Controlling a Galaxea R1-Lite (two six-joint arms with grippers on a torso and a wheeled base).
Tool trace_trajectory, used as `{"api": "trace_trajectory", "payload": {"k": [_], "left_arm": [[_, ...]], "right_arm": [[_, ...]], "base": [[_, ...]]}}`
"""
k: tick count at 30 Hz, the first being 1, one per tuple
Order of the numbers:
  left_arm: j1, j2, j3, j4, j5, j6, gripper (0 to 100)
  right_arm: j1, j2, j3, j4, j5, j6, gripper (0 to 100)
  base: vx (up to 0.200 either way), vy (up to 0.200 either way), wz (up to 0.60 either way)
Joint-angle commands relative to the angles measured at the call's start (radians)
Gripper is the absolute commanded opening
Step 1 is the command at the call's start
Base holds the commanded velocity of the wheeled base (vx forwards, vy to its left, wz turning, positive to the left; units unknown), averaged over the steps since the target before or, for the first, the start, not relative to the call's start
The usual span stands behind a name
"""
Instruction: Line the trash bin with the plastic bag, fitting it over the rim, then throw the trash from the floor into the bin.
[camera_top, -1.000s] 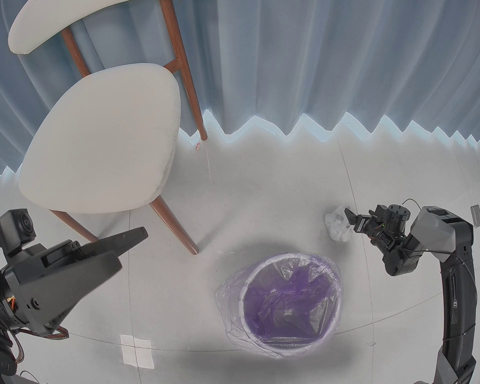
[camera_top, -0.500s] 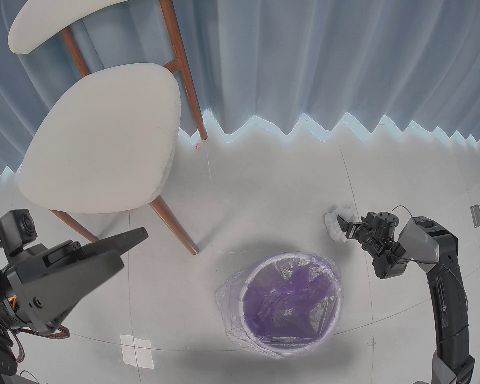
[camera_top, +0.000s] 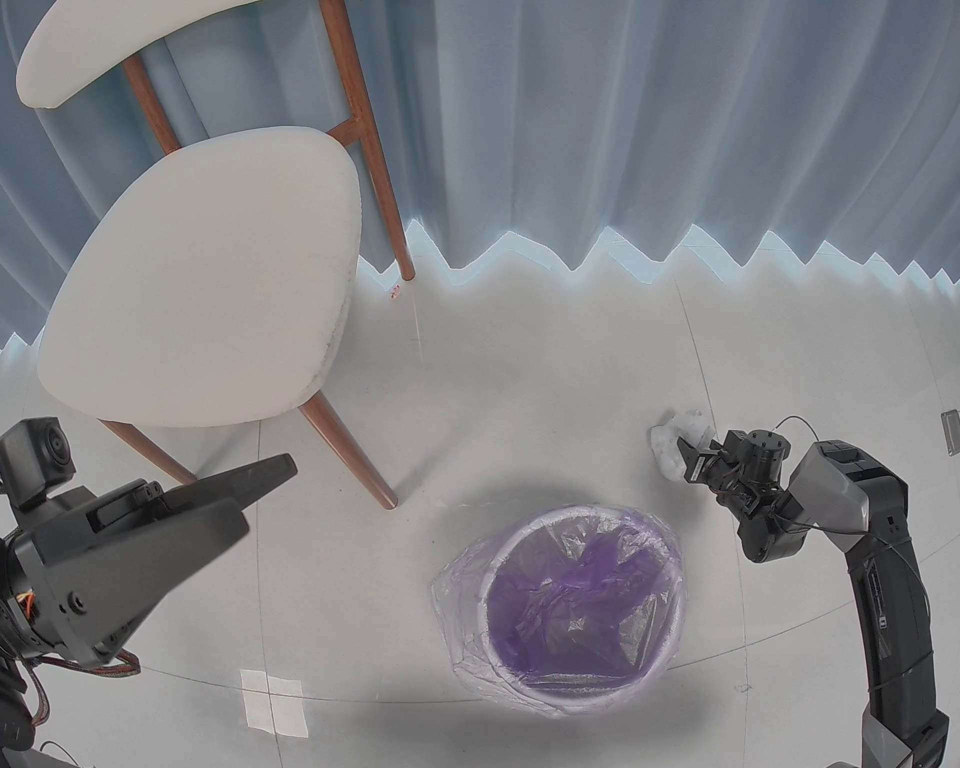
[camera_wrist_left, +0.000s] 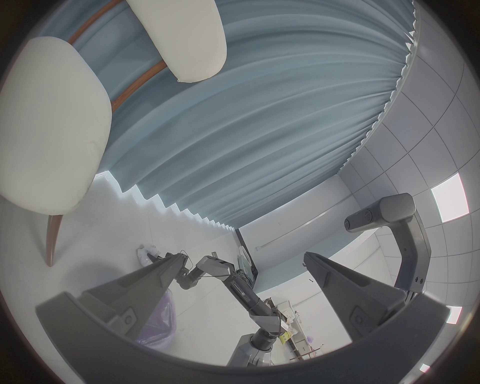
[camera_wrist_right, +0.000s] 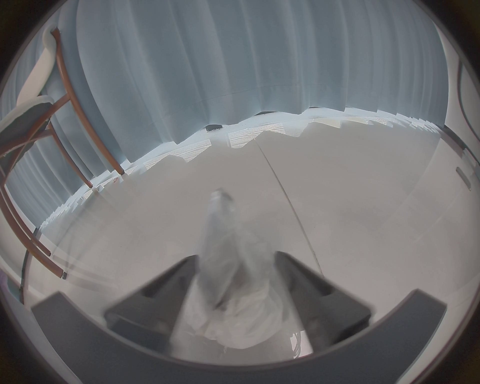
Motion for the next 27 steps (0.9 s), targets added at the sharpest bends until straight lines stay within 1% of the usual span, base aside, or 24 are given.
{"api": "trace_trajectory", "payload": {"k": [1, 7, 10, 12, 14, 15, 16, 17, 18, 21, 24, 27], "left_arm": [[0.001, 0.003, -0.006, -0.001, 0.0, -0.001, 100], [-0.006, 0.005, -0.004, 0.001, -0.003, -0.002, 100], [-0.007, 0.005, -0.001, 0.002, -0.004, -0.001, 100], [-0.009, 0.005, 0.004, 0.005, -0.021, 0.05, 100], [-0.009, 0.02, 0.021, 0.011, -0.038, 0.143, 100], [-0.009, 0.022, 0.022, 0.011, -0.038, 0.149, 100], [-0.009, 0.051, 0.037, 0.002, -0.032, 0.223, 100], [-0.012, 0.057, 0.041, 0.004, -0.029, 0.242, 100], [-0.012, 0.057, 0.041, 0.004, -0.029, 0.242, 100], [-0.013, 0.057, 0.021, 0.001, -0.033, 0.153, 100], [-0.012, 0.042, -0.004, 0.001, -0.033, 0.061, 100], [-0.002, 0.022, -0.012, 0.002, -0.032, 0.018, 100]], "right_arm": [[0.003, 0.005, -0.003, -0.003, 0.001, 0.0, 0], [0.003, -0.002, 0.007, -0.012, -0.002, 0.0, 0], [0.003, -0.003, 0.007, -0.013, -0.015, 0.0, 0], [0.003, -0.009, 0.006, -0.012, -0.018, 0.0, 0], [0.003, -0.014, 0.007, -0.012, -0.019, 0.0, 0], [0.003, -0.014, 0.007, -0.012, -0.019, 0.0, 0], [0.003, -0.018, 0.01, -0.01, -0.019, 0.0, 0], [0.003, -0.018, 0.009, -0.01, -0.019, 0.0, 0], [0.003, -0.018, 0.009, -0.009, -0.019, 0.0, 0], [0.003, -0.021, 0.021, -0.013, -0.019, 0.0, 0], [0.003, -0.054, 0.073, -0.017, -0.019, 0.006, 0], [0.001, -0.098, 0.135, -0.017, -0.019, 0.01, 0]], "base": [[0.0, 0.0, 0.0], [0.0, 0.0, 0.0], [0.0, 0.0, 0.0], [0.0, 0.0, 0.0], [0.0, 0.0, 0.0], [0.0, 0.0, 0.0], [0.0, 0.0, 0.0], [0.0, 0.0, 0.0], [0.0, 0.0, 0.0], [0.0, 0.0, 0.0], [0.0, 0.0, 0.0], [0.0, 0.0, 0.0]]}}
